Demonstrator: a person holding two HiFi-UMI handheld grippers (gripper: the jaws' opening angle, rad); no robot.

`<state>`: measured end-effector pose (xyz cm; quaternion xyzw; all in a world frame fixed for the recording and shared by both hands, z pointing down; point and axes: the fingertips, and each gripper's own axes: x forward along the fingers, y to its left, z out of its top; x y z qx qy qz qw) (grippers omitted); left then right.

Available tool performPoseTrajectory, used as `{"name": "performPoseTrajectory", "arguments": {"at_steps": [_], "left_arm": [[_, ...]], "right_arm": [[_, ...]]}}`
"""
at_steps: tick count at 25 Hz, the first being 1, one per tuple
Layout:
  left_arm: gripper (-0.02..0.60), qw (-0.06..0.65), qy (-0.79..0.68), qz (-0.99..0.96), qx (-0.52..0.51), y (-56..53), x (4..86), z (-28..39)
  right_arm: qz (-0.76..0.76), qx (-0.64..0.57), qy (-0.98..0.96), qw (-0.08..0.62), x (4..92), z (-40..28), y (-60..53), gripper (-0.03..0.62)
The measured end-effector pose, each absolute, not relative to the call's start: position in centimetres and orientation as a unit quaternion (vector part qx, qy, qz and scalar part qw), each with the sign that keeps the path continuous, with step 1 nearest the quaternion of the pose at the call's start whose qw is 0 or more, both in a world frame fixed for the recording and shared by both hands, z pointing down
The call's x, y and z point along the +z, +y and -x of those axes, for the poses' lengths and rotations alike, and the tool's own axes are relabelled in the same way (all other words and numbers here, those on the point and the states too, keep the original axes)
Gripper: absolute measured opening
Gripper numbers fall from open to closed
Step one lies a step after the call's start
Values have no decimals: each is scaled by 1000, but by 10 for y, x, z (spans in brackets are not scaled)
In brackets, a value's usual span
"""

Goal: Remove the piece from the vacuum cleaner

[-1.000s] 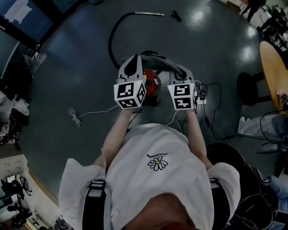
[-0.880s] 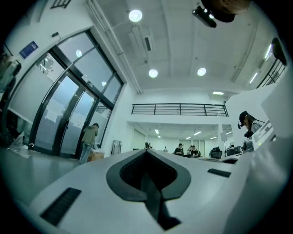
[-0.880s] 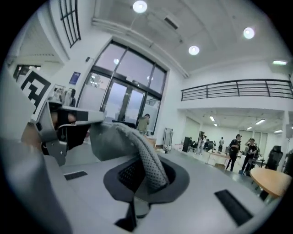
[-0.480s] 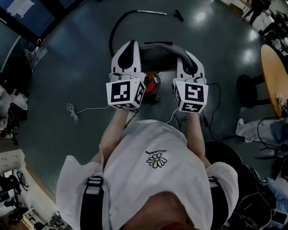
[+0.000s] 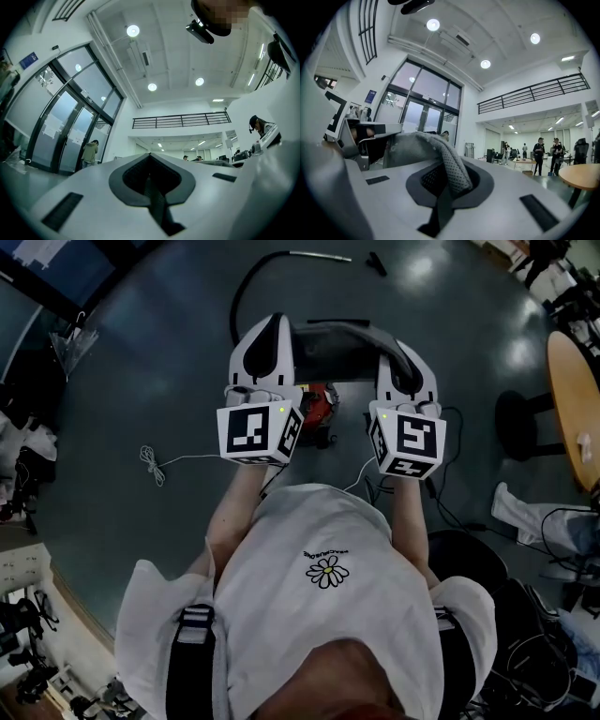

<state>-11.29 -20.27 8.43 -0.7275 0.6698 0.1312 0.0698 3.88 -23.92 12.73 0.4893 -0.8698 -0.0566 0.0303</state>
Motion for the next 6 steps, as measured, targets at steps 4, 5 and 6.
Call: {"name": "performPoseTrajectory", "arguments": {"at_steps": [4, 5, 6], "left_arm": [[3, 65, 674, 723, 133, -216, 91, 128], [3, 64, 675, 723, 134, -218, 90, 131], [3, 63, 675, 722, 136, -220, 89, 133]], "right_arm": [[-486, -59, -871, 31, 130, -27, -252, 20], [-485, -60, -872, 31, 128, -24, -255, 20], [-485, -61, -872, 31, 126, -22, -257, 20]]}}
